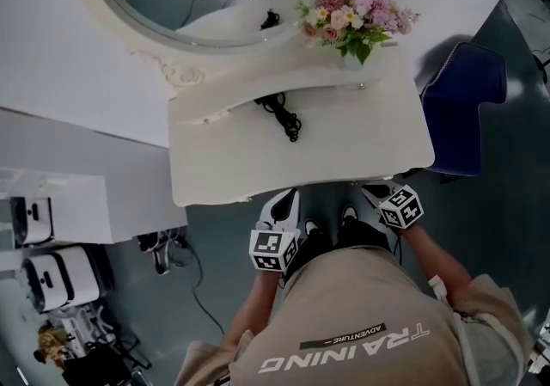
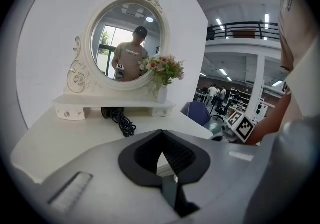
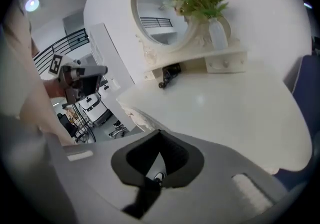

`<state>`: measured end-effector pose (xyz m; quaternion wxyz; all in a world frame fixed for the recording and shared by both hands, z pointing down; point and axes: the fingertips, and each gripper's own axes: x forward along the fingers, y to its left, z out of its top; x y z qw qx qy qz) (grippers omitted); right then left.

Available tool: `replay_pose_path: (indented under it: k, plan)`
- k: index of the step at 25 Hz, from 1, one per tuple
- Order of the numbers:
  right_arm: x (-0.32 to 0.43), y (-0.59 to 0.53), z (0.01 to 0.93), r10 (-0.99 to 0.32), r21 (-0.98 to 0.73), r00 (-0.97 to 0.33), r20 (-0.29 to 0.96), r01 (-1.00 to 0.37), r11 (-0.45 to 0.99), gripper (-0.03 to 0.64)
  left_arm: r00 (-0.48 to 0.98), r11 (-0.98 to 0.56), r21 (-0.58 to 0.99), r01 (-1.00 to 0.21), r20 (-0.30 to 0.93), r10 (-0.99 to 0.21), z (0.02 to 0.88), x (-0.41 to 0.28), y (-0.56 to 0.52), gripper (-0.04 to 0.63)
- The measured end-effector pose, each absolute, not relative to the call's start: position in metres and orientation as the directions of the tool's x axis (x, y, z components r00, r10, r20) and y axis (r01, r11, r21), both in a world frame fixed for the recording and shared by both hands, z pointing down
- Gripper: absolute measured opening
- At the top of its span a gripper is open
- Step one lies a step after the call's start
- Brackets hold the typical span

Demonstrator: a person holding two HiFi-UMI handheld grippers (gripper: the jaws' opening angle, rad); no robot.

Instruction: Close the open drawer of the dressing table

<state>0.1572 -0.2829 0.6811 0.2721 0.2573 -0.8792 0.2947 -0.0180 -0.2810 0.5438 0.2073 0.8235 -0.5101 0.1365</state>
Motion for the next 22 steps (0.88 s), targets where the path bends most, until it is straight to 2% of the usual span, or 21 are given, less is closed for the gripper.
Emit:
replay_pose_path:
  k: [10,17,22]
  plan:
    - [0.12,-0.329,0.534,-0.562,-0.155,-0.737,0.376,-0.648,0.746,0.002,0.444,-0.414,0.161,-0.896,0.341,-0.828,0.496,-0.038,-0.285,0.017]
    - [0.103,-0.337,0.455,-0.593,-0.062,-0.761,0.263,-0.627,0.777,0.002,0.496,-0.467,0.169,-0.868,0.267,-0.826,0.45,-0.042,-0.288,0.018]
    - [0.097,-0.342,0.42,-0.608,-0.012,-0.767,0.202,-0.623,0.782,0.002,0.483,-0.461,0.147,-0.875,0.212,-0.85,0.423,-0.048,-0.301,0.018]
